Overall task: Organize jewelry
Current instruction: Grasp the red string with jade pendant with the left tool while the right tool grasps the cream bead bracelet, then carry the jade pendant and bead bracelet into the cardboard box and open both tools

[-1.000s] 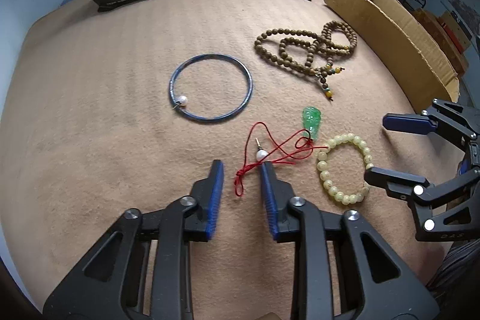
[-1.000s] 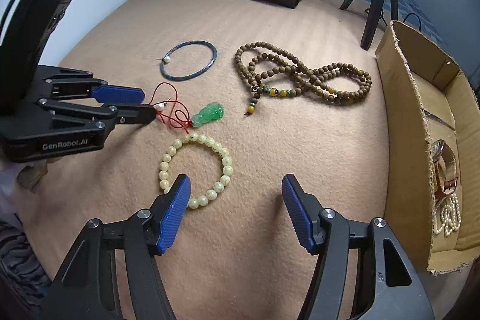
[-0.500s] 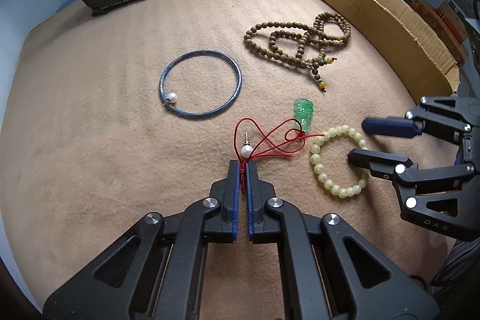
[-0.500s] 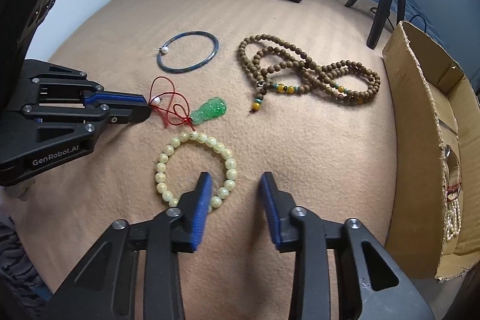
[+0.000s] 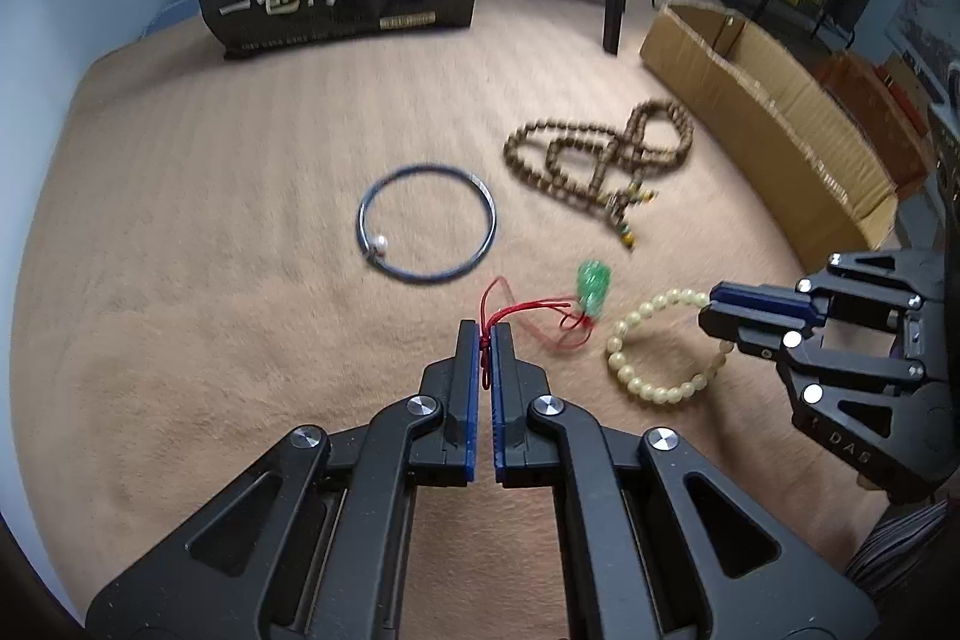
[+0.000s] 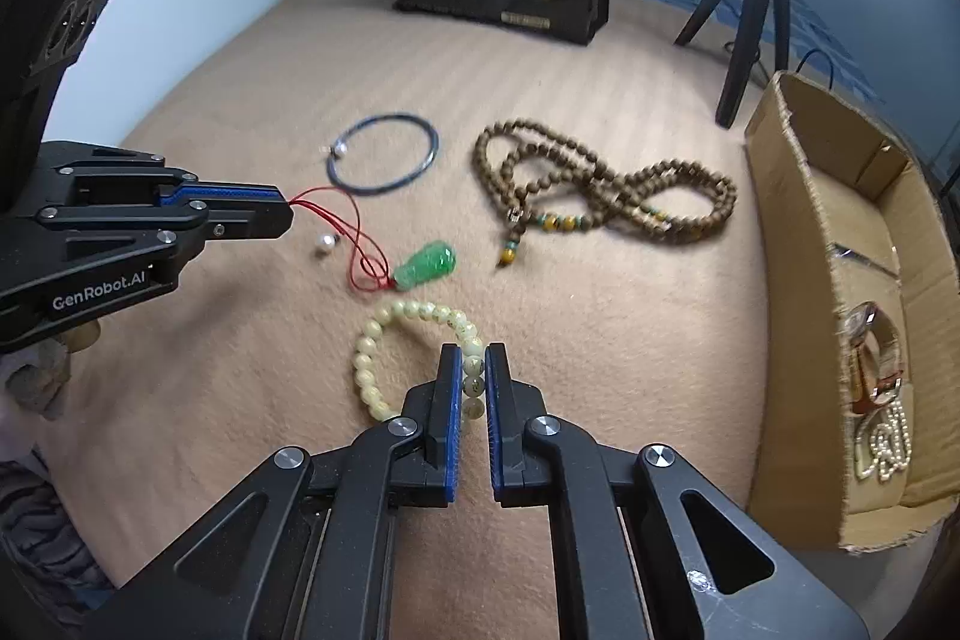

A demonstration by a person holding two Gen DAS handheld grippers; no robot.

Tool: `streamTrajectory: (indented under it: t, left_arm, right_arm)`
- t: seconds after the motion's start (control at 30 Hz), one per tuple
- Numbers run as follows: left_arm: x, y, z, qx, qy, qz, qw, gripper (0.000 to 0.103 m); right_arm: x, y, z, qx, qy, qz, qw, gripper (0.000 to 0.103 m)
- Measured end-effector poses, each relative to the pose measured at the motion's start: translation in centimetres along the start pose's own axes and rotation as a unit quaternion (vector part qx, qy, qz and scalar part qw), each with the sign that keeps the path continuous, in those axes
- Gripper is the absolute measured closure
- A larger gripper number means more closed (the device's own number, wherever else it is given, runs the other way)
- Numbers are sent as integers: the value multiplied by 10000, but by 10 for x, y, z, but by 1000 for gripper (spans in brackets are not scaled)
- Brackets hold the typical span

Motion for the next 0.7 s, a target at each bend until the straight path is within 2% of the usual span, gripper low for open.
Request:
streamTrajectory:
  t: [0.33, 0.7]
  left_arm:
    - [-17, -9, -27, 133, -319, -161, 9993, 102]
    - [-29, -22, -54, 282, -645, -289, 9971, 102]
  right_arm:
    - [-6, -7, -34, 139, -330, 3, 9994, 97]
    - [-16, -29, -73, 208, -748, 305, 9965, 97]
Point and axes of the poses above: each gripper's, at about its wrist camera, not at the fingertips, and z roughly the way its jaws point, y to its left, x to its underside, the point moved 7 cm from there along z, roughly the way its jaws point, and after that the axes turned 6 degrees about x, right-handed, at the moved point
